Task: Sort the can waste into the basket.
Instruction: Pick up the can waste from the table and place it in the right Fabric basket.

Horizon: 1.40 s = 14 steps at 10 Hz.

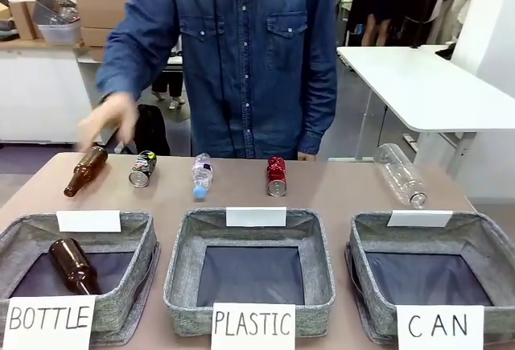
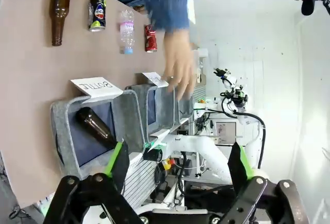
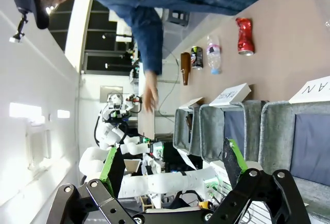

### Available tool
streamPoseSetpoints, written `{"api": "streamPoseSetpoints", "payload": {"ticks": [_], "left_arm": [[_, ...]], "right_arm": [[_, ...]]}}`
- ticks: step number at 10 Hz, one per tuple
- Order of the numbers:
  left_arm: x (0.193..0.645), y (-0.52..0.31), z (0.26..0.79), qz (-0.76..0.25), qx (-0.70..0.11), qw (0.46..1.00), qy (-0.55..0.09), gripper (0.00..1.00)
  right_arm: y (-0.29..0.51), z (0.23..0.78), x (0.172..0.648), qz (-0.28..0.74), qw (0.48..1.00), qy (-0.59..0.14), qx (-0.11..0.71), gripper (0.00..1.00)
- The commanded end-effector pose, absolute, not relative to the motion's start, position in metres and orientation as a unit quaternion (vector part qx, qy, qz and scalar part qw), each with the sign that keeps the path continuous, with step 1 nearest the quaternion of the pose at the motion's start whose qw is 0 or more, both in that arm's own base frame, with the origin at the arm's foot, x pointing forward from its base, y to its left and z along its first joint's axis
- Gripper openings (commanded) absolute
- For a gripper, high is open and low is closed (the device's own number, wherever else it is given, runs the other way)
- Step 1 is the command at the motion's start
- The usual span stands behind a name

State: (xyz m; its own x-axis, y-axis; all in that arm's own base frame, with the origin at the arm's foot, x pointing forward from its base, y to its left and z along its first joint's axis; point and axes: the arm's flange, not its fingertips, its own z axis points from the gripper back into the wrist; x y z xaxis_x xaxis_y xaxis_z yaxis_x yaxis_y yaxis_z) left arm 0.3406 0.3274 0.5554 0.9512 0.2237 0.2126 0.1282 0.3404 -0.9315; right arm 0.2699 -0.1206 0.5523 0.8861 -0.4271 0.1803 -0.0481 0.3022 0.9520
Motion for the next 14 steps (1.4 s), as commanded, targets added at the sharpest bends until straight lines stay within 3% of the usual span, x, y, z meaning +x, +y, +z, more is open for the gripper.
{"api": "streamPoseSetpoints", "payload": {"ticks": [1,3,7,10,12,13,14], "left_arm": [[0.352,0.315,0.566,0.025,-0.566,0.808,-0.160,1.00],[0.362,0.285,0.567,0.033,-0.551,0.818,-0.165,1.00],[0.413,0.118,0.542,-0.006,-0.354,0.924,-0.144,1.00],[0.465,0.045,0.500,-0.084,-0.251,0.958,-0.109,1.00],[0.489,-0.008,0.461,-0.079,-0.176,0.967,-0.168,1.00],[0.496,-0.034,0.444,-0.083,-0.180,0.958,-0.208,1.00],[0.505,-0.043,0.444,-0.037,-0.120,0.957,-0.263,1.00]], "right_arm": [[-0.120,0.554,0.273,-0.110,0.774,-0.219,0.585,1.00],[-0.120,0.554,0.273,-0.110,0.774,-0.219,0.585,1.00],[-0.120,0.554,0.273,-0.110,0.774,-0.219,0.585,1.00],[-0.120,0.554,0.273,-0.110,0.774,-0.219,0.585,1.00],[-0.120,0.554,0.273,-0.110,0.774,-0.219,0.585,1.00],[-0.120,0.554,0.273,-0.110,0.774,-0.219,0.585,1.00],[-0.120,0.554,0.273,-0.110,0.774,-0.219,0.585,1.00]]}}
